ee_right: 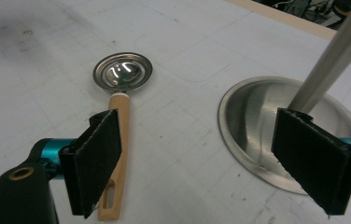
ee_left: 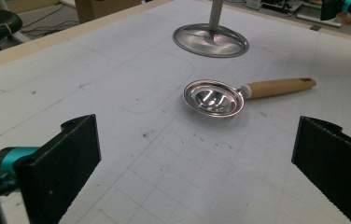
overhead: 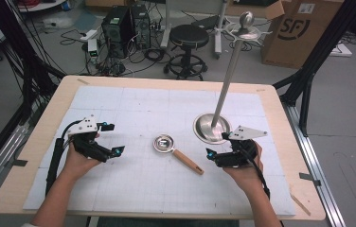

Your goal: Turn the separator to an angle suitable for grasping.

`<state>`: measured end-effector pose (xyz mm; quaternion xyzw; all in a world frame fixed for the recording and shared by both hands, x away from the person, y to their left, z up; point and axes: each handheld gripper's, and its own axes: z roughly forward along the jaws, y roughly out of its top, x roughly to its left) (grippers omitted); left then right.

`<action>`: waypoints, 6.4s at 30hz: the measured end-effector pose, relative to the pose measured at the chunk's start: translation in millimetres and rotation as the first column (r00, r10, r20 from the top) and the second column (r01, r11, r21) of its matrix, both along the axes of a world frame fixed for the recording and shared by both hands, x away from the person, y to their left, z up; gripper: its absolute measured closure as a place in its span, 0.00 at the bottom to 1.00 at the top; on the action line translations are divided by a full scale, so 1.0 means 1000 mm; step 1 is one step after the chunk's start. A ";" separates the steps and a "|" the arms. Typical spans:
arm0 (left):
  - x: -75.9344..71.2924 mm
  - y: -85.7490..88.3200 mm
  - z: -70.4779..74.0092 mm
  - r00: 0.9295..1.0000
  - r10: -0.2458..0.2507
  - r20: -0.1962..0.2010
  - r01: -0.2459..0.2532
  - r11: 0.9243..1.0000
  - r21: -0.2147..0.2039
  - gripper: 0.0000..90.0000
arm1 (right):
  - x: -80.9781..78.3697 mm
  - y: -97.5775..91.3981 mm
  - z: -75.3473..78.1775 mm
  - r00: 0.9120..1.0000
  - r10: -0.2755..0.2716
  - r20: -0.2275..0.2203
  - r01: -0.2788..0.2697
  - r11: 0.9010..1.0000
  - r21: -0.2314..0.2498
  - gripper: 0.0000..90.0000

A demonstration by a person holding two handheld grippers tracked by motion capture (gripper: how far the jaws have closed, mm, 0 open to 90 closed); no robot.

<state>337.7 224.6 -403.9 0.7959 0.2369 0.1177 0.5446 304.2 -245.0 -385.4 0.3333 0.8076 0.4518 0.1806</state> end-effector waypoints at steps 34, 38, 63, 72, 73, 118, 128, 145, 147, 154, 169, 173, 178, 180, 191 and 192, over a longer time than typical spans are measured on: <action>0.001 -0.002 -0.002 1.000 -0.004 -0.014 0.004 1.000 0.007 0.02 | 0.020 0.068 -0.022 0.981 0.155 -0.121 -0.173 0.972 -0.160 0.35; 0.001 -0.001 -0.002 1.000 0.001 -0.013 0.000 1.000 0.003 0.02 | 0.023 0.075 -0.024 0.972 0.181 -0.147 -0.206 0.963 -0.172 0.38; 0.001 0.000 -0.001 1.000 0.003 -0.008 -0.003 1.000 -0.001 0.02 | 0.020 0.091 -0.037 0.958 0.158 -0.240 -0.221 0.939 -0.264 0.61; 0.001 -0.001 -0.002 1.000 0.004 -0.009 -0.004 1.000 -0.002 0.02 | 0.017 0.099 -0.039 0.965 0.137 -0.225 -0.203 0.932 -0.302 0.66; 0.002 -0.001 -0.002 1.000 0.003 -0.009 -0.003 1.000 -0.001 0.02 | 0.017 0.100 -0.040 0.964 0.139 -0.227 -0.206 0.930 -0.305 0.67; 0.001 0.000 0.000 1.000 0.000 -0.007 0.000 1.000 -0.008 0.02 | 0.019 0.096 -0.040 0.943 0.207 -0.261 -0.279 0.918 -0.283 0.73; 0.001 0.001 0.000 1.000 0.002 -0.006 -0.002 1.000 -0.010 0.02 | 0.018 0.094 -0.041 0.932 0.214 -0.292 -0.300 0.908 -0.293 0.73; -0.001 0.000 0.005 1.000 -0.001 0.008 0.001 1.000 -0.018 0.02 | 0.014 0.151 -0.037 0.891 0.382 -0.246 -0.445 0.840 -0.311 0.74; -0.001 0.000 0.005 1.000 -0.003 0.008 0.003 1.000 -0.015 0.02 | 0.015 0.163 -0.038 0.881 0.399 -0.254 -0.465 0.828 -0.315 0.74; -0.001 0.001 0.005 1.000 -0.005 0.008 0.005 1.000 -0.014 0.02 | 0.022 0.179 -0.041 0.870 0.418 -0.261 -0.485 0.820 -0.305 0.69; 0.000 -0.003 0.003 1.000 -0.003 0.000 0.003 1.000 -0.001 0.02 | 0.004 0.109 -0.044 0.900 0.322 -0.293 -0.395 0.887 -0.239 0.65; 0.000 -0.003 0.003 1.000 -0.005 0.003 0.005 1.000 -0.001 0.02 | 0.004 0.114 -0.044 0.897 0.342 -0.279 -0.411 0.877 -0.248 0.75; 0.000 -0.001 0.005 1.000 -0.002 0.006 0.002 1.000 -0.013 0.02 | 0.006 0.123 -0.042 0.892 0.366 -0.266 -0.432 0.862 -0.263 0.79; 0.000 -0.001 0.006 1.000 -0.003 0.009 0.003 1.000 -0.016 0.02 | 0.009 0.128 -0.041 0.890 0.376 -0.257 -0.438 0.860 -0.263 0.80; -0.001 -0.001 0.007 1.000 -0.007 0.013 0.007 1.000 -0.017 0.02 | 0.027 0.169 -0.038 0.874 0.413 -0.257 -0.478 0.827 -0.296 0.80; -0.001 -0.001 0.007 1.000 -0.007 0.014 0.007 1.000 -0.017 0.02 | 0.028 0.172 -0.038 0.873 0.415 -0.256 -0.479 0.827 -0.293 0.80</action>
